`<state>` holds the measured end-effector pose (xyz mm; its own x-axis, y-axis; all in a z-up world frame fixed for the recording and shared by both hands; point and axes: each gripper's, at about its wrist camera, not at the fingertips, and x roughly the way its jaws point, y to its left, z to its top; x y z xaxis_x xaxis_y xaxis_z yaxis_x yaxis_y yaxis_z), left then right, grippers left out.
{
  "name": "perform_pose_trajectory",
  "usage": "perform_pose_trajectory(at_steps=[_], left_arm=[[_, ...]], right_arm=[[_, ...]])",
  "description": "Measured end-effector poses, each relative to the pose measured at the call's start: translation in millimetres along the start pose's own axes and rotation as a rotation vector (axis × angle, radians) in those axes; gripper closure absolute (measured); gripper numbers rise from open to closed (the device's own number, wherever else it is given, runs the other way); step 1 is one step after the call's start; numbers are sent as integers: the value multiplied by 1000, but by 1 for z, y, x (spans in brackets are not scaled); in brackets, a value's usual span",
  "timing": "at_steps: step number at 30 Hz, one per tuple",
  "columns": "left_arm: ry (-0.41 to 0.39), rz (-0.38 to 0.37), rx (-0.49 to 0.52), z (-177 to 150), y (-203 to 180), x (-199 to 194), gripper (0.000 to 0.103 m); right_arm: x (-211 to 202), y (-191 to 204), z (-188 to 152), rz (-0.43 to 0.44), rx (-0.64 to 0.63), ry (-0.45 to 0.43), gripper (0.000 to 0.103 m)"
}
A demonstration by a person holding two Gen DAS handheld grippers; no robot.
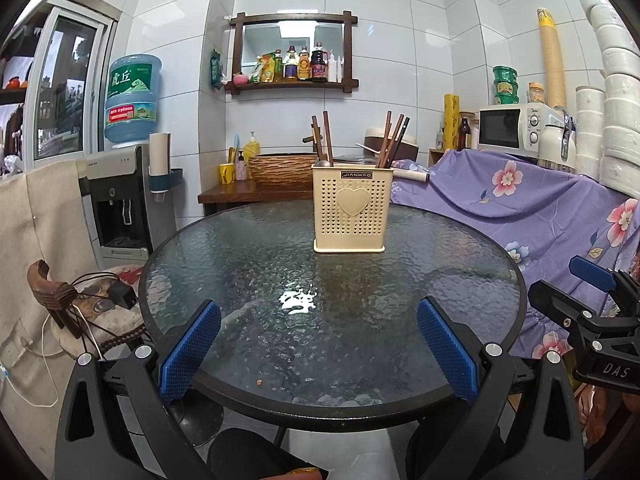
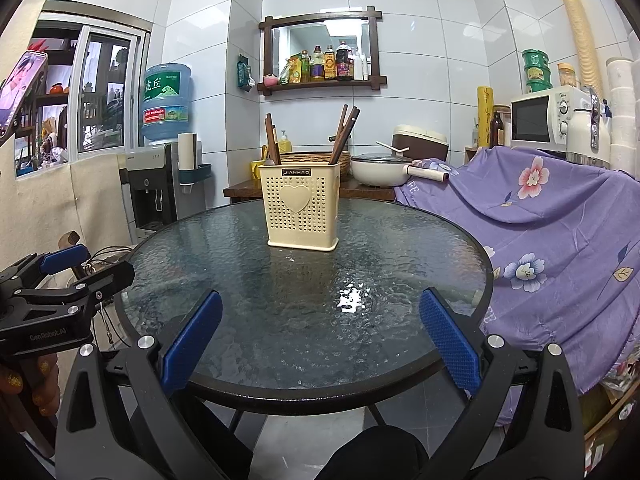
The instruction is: Organize utensils
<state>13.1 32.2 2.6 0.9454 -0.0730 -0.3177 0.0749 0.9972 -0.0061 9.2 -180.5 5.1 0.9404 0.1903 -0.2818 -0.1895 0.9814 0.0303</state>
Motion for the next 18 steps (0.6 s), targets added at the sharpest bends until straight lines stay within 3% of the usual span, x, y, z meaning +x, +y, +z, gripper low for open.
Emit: perform_pose_trajectory(at_steps=[18], left_arm=[[-4, -6, -18, 1, 1, 0, 6]], right_arm=[[2, 1, -4, 3, -3, 6, 6]])
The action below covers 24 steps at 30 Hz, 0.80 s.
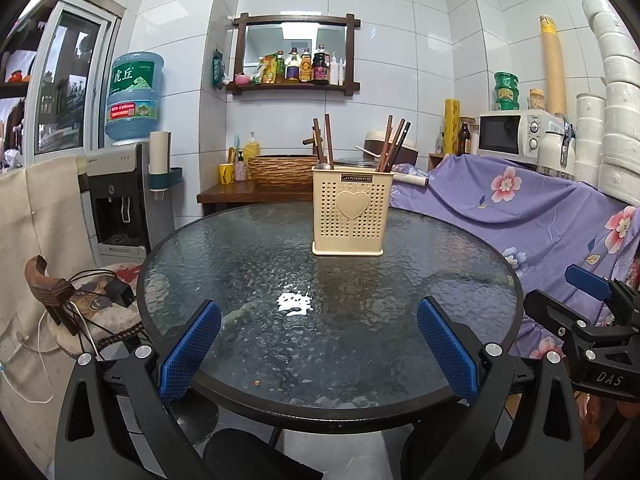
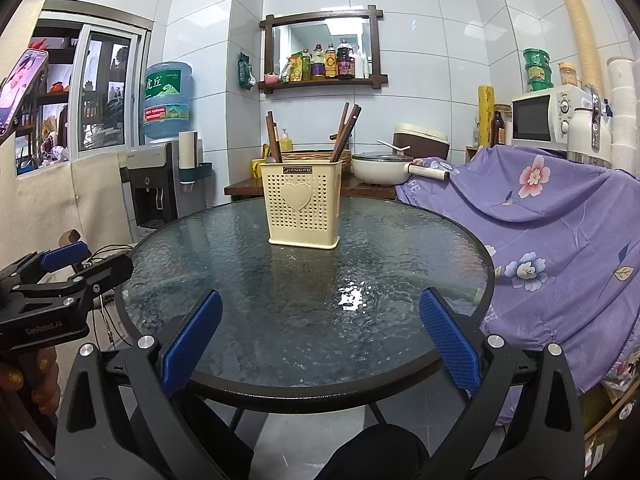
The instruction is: Organize utensils
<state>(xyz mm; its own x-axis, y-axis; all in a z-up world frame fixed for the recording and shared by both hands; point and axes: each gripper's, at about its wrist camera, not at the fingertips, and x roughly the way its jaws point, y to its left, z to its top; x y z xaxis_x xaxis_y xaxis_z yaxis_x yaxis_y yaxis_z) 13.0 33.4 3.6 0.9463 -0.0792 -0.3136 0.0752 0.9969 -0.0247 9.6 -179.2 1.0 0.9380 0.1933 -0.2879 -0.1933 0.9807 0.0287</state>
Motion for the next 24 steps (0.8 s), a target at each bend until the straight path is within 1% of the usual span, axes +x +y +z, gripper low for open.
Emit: perform_pose_trajectory(at_steps=[1, 5, 10, 24], left_arm=[[7, 9, -2, 0, 0, 1, 7], [12, 3, -19, 1, 3, 2, 7], [5, 13, -5, 1, 0, 0, 7], [12, 6, -7, 2, 0, -1, 7]], right_arm=[[0, 0, 0, -1, 0, 0, 6], [0, 0, 0, 1, 2, 2, 6], [0, 0, 1, 3, 1, 2, 6], [2, 0, 1, 5, -2, 7, 6]])
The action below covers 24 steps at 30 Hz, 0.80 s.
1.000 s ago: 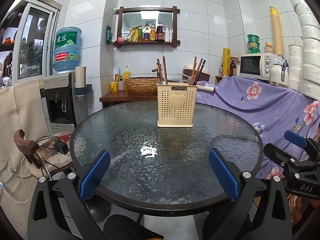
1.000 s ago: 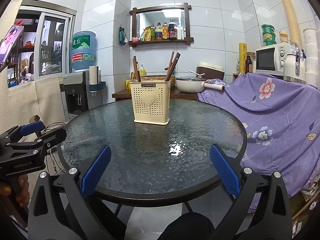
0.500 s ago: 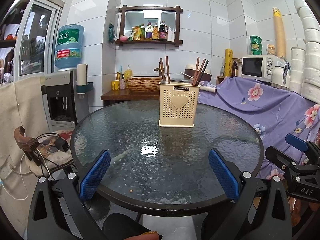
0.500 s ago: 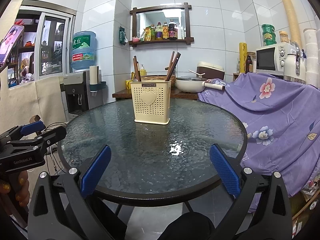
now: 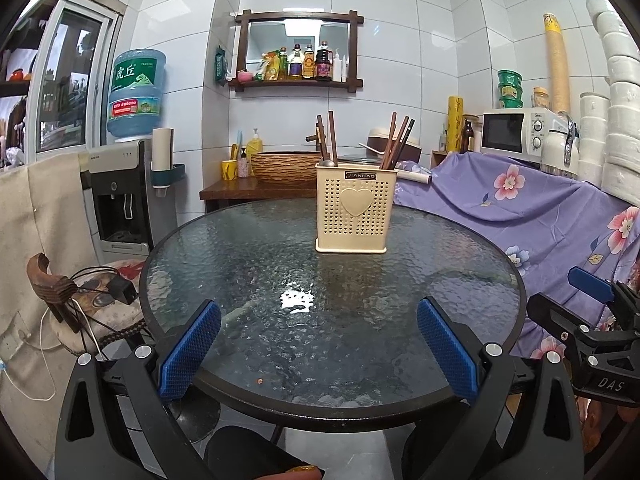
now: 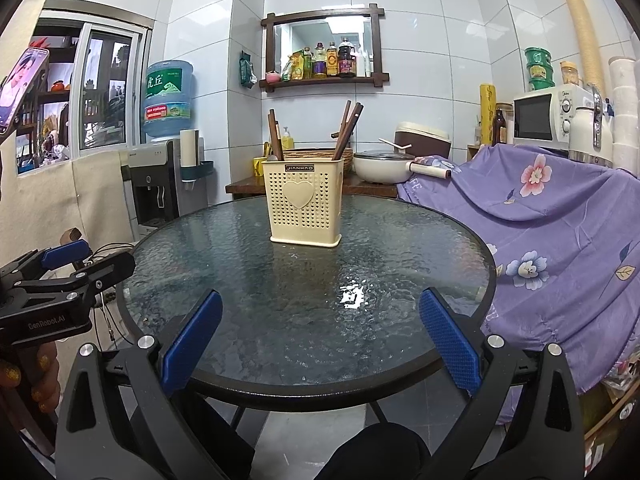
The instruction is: Organize utensils
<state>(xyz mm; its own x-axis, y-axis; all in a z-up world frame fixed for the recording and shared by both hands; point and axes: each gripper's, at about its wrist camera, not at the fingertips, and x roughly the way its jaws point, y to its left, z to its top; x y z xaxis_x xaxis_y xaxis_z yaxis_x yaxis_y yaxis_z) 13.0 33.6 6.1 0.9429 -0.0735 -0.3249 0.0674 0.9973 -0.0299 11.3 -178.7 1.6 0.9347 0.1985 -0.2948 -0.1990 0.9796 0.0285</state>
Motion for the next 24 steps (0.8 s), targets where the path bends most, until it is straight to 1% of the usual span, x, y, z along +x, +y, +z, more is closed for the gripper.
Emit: perform_pose_trajectory(at_steps=[24], left_arm=[[0, 4, -4, 1, 1, 2, 7]], right_arm=[[0, -1, 0, 2, -3, 5, 6]])
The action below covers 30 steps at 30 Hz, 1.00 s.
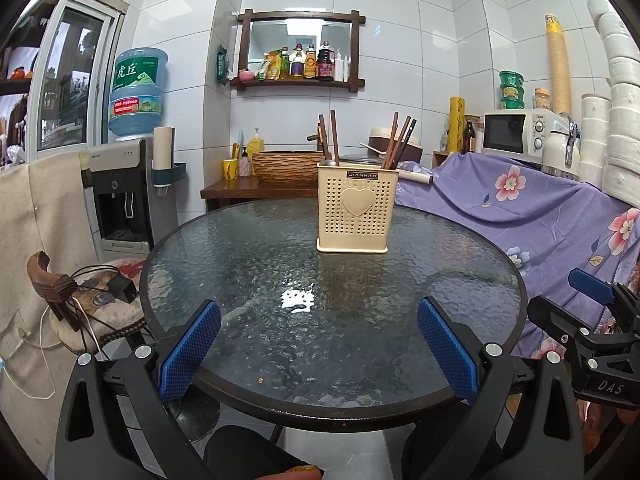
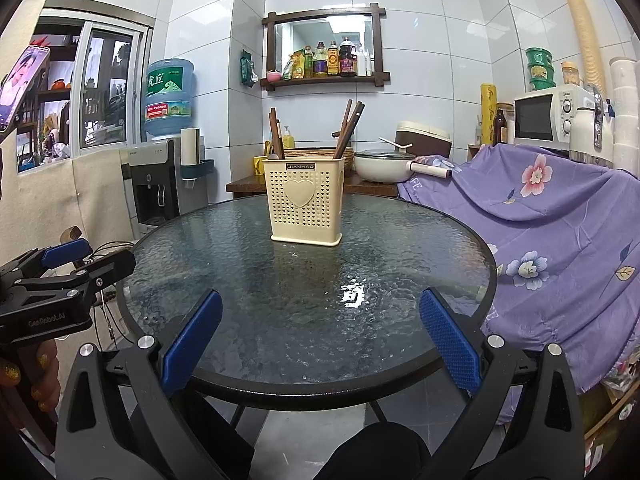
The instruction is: Organize utensils
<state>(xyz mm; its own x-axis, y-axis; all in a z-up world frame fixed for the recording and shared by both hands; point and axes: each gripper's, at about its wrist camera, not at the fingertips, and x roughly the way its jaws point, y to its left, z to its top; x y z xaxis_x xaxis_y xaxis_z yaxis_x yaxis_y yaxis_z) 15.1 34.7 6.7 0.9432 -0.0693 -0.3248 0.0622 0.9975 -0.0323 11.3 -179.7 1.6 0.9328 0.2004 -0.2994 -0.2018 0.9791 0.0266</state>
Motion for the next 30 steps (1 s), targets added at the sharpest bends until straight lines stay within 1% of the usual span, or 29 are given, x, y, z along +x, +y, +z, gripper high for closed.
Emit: perform_pose_trajectory(at_steps=[24, 27, 30], left_arm=[[1, -1, -1, -2, 0, 1, 6], [-8, -16, -7, -3, 1, 0, 6], [-5, -15, -6, -4, 1, 1, 6]], right_arm=[[-1, 2, 1, 1, -3, 5, 6], [-1, 2, 1, 1, -3, 4, 6], [-1, 2, 1, 2, -3, 4, 6]])
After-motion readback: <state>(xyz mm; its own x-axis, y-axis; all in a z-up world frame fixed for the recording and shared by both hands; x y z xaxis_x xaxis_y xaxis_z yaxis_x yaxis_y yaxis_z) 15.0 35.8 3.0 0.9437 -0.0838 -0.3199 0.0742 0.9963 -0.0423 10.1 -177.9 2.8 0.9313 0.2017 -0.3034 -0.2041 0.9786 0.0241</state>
